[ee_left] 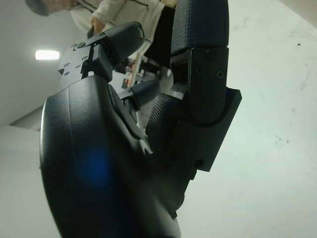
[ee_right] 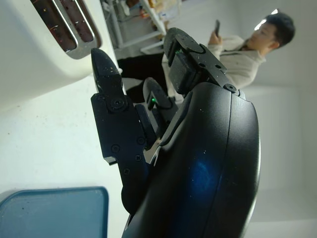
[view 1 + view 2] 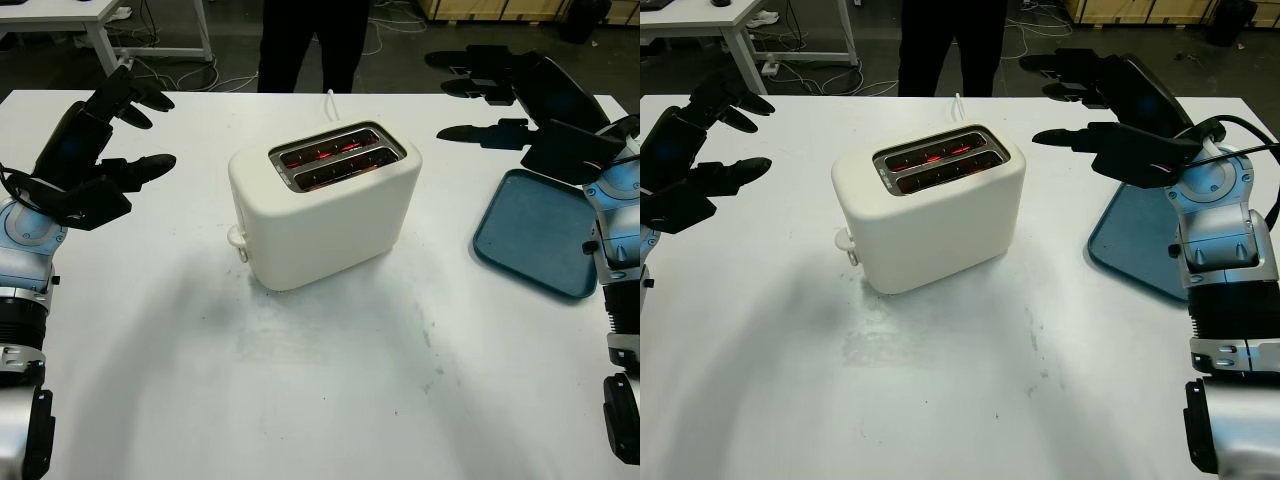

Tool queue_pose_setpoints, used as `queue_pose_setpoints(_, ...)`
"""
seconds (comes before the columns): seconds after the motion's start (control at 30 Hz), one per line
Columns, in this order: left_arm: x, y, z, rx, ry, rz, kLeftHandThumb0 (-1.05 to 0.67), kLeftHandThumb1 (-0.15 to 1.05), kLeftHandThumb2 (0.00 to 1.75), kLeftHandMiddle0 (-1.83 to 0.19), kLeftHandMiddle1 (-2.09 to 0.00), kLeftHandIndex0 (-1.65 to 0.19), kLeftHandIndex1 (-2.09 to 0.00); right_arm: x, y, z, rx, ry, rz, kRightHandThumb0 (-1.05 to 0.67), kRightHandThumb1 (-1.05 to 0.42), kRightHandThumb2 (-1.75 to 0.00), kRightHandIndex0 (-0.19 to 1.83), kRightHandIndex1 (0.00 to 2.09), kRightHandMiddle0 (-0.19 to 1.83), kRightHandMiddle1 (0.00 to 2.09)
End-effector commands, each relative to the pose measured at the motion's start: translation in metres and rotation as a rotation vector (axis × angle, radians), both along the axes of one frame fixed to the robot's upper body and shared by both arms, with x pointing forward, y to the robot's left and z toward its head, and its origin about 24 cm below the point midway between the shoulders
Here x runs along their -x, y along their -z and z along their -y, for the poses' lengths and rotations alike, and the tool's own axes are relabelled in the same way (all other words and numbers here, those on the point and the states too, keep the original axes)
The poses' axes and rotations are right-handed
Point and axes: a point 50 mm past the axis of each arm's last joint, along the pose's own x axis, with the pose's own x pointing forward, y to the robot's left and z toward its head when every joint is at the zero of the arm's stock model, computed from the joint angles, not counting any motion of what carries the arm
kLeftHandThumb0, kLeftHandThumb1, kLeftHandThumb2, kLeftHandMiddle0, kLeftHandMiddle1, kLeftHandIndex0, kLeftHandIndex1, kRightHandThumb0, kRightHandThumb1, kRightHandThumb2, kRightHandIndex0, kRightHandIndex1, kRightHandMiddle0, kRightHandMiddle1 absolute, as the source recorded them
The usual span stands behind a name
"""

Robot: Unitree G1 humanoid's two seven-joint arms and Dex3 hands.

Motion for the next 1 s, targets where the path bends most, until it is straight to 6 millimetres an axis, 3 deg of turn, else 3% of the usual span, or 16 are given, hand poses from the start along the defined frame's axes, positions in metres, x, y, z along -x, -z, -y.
queue_pose_setpoints(0.0, 0.0001, 0.0, 0.0024, -0.004, 0.012, 0.003, -1.05, 0.92, 0.46, 0.0, -1.55, 0.0, -1.36, 0.0003, -0.0026, -0.0012, 0.0, -0.009, 0.016, -0.3, -0.84, 0.0, 0.6, 0.03, 0.5, 0.0)
queue_pose_setpoints(0.97, 0.0006, 0.0001, 0.0026, 0.001, 0.009, 0.006, -1.05, 0.92, 0.46, 0.0, -1.56, 0.0, -1.37, 0.0006, -0.0028, -0.001, 0.005, -0.004, 0.013, -0.29, -0.85, 0.0, 0.57, 0.02, 0.5, 0.0)
